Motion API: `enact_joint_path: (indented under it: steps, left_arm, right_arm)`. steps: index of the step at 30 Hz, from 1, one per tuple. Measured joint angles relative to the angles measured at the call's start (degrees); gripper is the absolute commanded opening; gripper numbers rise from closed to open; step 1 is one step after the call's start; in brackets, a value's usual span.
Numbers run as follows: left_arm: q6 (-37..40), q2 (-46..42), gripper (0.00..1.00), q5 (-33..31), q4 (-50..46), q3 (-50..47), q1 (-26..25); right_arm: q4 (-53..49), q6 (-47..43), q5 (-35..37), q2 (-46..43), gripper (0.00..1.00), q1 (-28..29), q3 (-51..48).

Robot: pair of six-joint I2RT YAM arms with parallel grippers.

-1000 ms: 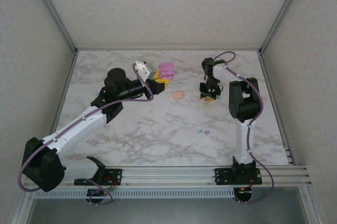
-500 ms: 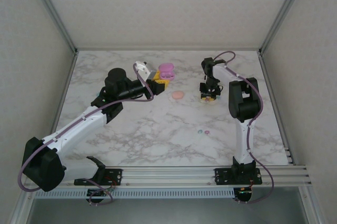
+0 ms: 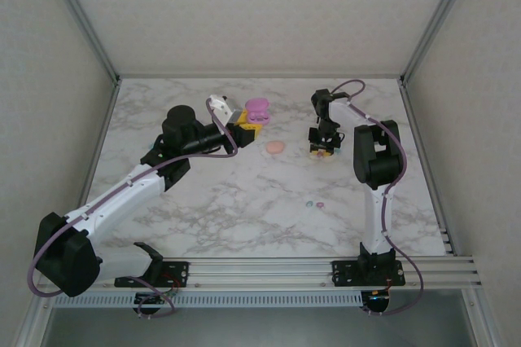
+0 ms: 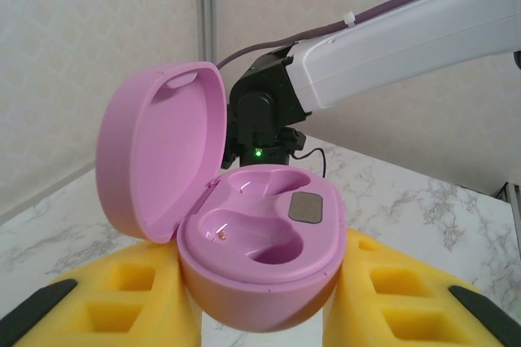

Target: Insert the wireless bluetooth earbuds into the charging case

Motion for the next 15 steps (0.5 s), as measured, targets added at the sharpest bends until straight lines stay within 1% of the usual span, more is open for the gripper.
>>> enact_joint_path:
  steps: [8, 12, 13, 15]
  left_arm:
    - [0.00, 0.00, 0.31, 0.00, -0.59, 0.00, 0.00]
    - [0.00, 0.00, 0.32, 0.00, -0.66, 0.00, 0.00]
    - [0.00, 0.00, 0.32, 0.00, -0.66, 0.00, 0.00]
    - [0.00, 0.00, 0.32, 0.00, -0.66, 0.00, 0.00]
  right_arm:
    - [0.04, 2.34, -1.16, 0.00, 0.25, -0.68, -0.02]
    - [0.02, 2.71, -1.16, 0.00, 0.20, -0.68, -0.02]
    - [0.00, 2.73, -1.16, 0.00, 0.18, -0.68, -0.02]
    - [0.00, 2.84, -1.16, -0.11, 0.17, -0.70, -0.02]
